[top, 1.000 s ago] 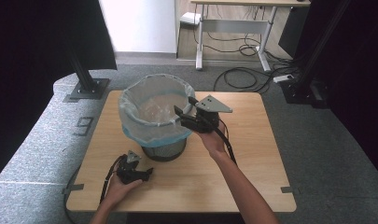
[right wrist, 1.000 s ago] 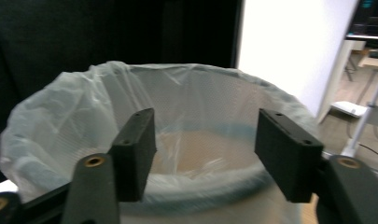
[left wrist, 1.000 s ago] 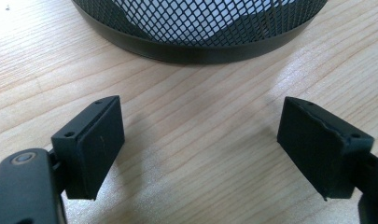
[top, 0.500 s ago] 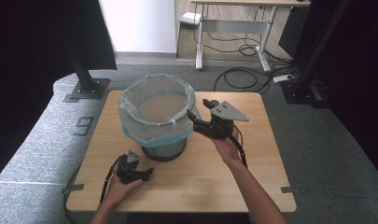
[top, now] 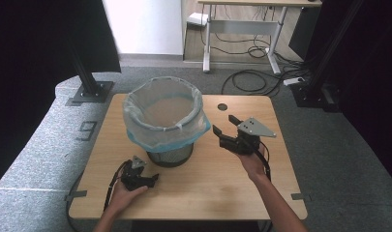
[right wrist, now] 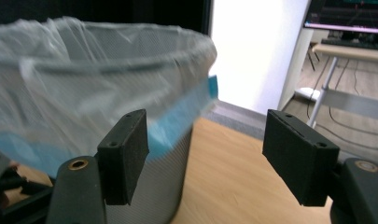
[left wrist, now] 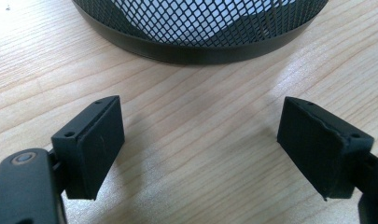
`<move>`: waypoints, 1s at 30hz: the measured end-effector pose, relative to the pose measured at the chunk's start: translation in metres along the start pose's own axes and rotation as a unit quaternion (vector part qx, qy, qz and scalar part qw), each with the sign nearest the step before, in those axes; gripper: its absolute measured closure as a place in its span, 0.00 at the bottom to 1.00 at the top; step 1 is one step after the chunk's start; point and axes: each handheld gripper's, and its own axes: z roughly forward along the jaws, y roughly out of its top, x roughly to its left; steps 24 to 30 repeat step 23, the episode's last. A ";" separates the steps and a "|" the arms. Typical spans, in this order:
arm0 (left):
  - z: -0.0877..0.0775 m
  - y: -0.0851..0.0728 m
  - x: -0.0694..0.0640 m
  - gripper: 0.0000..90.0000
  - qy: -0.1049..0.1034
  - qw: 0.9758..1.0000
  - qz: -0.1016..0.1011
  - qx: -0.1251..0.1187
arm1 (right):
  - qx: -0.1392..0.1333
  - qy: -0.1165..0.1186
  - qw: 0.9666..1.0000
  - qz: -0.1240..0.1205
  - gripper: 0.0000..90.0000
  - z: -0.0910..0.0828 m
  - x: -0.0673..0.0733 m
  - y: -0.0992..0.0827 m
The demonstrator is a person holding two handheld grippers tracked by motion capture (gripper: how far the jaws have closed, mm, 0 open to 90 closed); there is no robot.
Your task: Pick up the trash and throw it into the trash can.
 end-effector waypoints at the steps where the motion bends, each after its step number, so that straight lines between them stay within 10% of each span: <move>1: 0.000 0.000 0.000 0.16 0.000 1.000 0.000 0.000 | 0.006 -0.002 1.000 0.002 0.34 -0.001 -0.003 -0.004; 16: 0.000 0.000 0.000 0.16 0.001 1.000 -0.001 -0.001 | 0.085 -0.045 0.995 0.033 0.34 -0.012 -0.035 -0.065; 30: 0.000 0.000 0.000 0.16 0.001 1.000 -0.001 -0.001 | 0.095 -0.048 0.994 0.032 0.32 -0.009 -0.036 -0.070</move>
